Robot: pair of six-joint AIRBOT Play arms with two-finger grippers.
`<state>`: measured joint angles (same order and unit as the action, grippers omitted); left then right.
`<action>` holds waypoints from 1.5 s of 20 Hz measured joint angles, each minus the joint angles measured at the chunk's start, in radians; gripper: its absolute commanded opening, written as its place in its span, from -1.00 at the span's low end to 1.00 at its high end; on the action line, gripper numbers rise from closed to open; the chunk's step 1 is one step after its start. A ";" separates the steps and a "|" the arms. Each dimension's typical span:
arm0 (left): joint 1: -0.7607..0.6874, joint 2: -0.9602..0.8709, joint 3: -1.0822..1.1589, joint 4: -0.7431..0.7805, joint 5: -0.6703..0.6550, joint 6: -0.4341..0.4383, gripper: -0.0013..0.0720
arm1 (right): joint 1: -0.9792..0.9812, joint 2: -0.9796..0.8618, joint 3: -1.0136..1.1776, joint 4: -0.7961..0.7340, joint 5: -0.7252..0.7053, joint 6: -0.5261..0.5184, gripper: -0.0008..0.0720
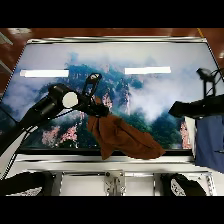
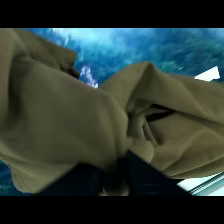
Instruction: Fold the shirts.
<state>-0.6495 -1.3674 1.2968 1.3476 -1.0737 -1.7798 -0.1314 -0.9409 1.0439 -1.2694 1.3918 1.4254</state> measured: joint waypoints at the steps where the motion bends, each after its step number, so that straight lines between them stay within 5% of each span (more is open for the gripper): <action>1: 0.017 -0.009 -0.007 -0.011 -0.002 -0.008 0.88 | 0.000 -0.002 -0.041 0.019 -0.021 0.000 0.77; 8: 0.311 0.027 0.089 -0.039 -0.260 0.087 0.85 | -0.092 -0.008 -0.075 -0.031 -0.024 -0.049 0.77; 13: 0.484 0.157 -0.177 -0.118 -0.362 0.167 0.85 | -0.290 -0.014 -0.164 0.009 0.014 -0.079 0.77; 20: 0.349 0.205 -0.633 -0.525 -0.109 0.275 0.83 | -0.358 -0.015 -0.260 0.069 0.005 -0.106 0.77; 22: 0.261 0.174 -0.677 -0.598 -0.019 0.284 0.81 | -0.361 -0.015 -0.265 0.064 0.007 -0.106 0.77; 24: 0.189 0.125 -0.699 -0.672 0.048 0.304 0.50 | -0.364 -0.015 -0.268 0.042 0.013 -0.102 0.77; 30: 0.076 -0.026 -0.719 -0.923 0.157 0.447 0.49 | -0.365 -0.015 -0.271 -0.006 0.032 -0.082 0.77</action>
<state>-0.5732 -1.3930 0.5777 0.4244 -0.9165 -1.3323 -0.4965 -0.9562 0.7731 -1.2755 1.4235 1.3434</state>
